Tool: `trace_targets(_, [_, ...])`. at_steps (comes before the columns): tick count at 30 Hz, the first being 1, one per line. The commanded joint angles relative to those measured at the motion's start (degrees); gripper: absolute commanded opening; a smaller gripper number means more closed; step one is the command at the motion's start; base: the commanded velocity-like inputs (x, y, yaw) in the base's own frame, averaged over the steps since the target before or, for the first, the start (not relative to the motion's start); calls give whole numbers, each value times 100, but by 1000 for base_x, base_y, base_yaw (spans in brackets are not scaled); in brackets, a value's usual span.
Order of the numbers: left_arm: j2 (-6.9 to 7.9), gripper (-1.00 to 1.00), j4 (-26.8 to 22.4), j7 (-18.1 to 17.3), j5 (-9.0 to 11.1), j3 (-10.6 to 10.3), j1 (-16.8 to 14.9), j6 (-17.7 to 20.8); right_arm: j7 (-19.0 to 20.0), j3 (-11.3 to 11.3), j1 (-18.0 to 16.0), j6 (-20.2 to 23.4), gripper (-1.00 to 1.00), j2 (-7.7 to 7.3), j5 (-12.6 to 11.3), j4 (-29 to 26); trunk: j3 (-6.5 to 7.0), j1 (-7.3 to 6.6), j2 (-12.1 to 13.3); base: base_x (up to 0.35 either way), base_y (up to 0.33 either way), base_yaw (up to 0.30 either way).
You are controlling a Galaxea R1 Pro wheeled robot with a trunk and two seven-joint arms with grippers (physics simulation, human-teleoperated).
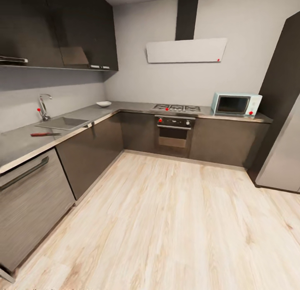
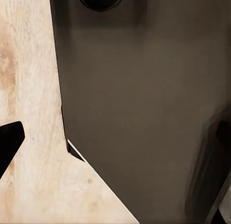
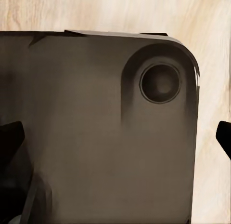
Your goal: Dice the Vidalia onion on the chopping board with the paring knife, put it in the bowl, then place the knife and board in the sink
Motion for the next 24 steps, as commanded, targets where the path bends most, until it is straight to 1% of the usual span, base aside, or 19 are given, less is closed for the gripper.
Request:
trace_targets(1, [0,100,-2,-10,5,2,0,-1,0,2,5,-6,100,0,0,-11,-6,1,-2,119,-117,263])
trace_targets(10, [0,100,-3,-10,5,2,0,-1,0,2,5,-5,100,0,0,-11,-33,1,-2,150,-133,263])
trace_targets(24, [0,100,-3,-10,5,2,0,-1,0,2,5,-8,100,0,0,-11,-75,1,-2,184,-151,263])
